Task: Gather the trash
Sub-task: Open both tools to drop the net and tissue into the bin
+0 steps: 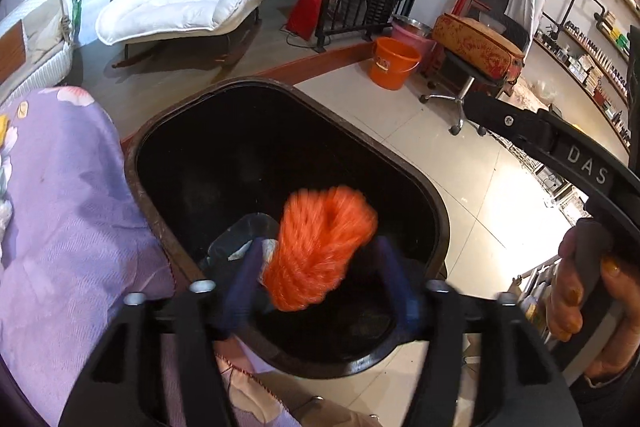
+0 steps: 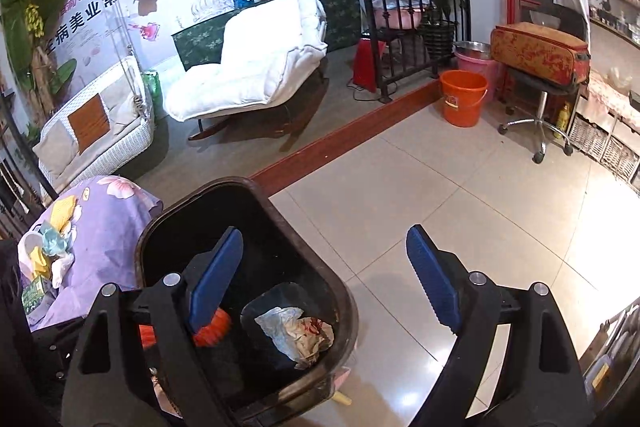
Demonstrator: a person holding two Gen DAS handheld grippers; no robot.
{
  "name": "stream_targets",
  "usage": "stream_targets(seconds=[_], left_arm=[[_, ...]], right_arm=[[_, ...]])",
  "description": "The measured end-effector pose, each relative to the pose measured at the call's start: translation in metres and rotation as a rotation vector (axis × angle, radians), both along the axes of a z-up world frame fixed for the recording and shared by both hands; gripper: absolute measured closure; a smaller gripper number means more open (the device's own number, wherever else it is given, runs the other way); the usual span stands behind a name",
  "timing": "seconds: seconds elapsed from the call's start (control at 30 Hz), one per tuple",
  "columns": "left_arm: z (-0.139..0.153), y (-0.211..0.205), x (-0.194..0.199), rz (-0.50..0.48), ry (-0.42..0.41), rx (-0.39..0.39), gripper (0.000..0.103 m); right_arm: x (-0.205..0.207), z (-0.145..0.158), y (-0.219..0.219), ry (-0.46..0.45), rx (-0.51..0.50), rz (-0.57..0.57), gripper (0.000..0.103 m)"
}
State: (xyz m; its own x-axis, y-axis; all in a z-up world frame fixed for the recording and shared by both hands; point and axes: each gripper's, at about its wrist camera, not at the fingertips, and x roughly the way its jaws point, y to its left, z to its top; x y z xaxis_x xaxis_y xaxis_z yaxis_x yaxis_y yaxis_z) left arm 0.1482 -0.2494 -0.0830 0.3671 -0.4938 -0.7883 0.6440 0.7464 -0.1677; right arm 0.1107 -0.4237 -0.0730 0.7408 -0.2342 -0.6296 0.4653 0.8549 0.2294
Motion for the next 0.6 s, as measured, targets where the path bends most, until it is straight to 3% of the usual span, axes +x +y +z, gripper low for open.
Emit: stream_targets(seconds=[0.13, 0.6], left_arm=[[-0.002, -0.004, 0.001, -0.015, -0.021, 0.010, 0.023], [0.014, 0.021, -0.012, 0.027, -0.092, -0.030, 0.016]], right_arm=[[-0.002, -0.003, -0.003, 0.003, 0.007, -0.011, 0.019], [0.004, -0.001, 0.002, -0.005, 0.015, 0.008, 0.018]])
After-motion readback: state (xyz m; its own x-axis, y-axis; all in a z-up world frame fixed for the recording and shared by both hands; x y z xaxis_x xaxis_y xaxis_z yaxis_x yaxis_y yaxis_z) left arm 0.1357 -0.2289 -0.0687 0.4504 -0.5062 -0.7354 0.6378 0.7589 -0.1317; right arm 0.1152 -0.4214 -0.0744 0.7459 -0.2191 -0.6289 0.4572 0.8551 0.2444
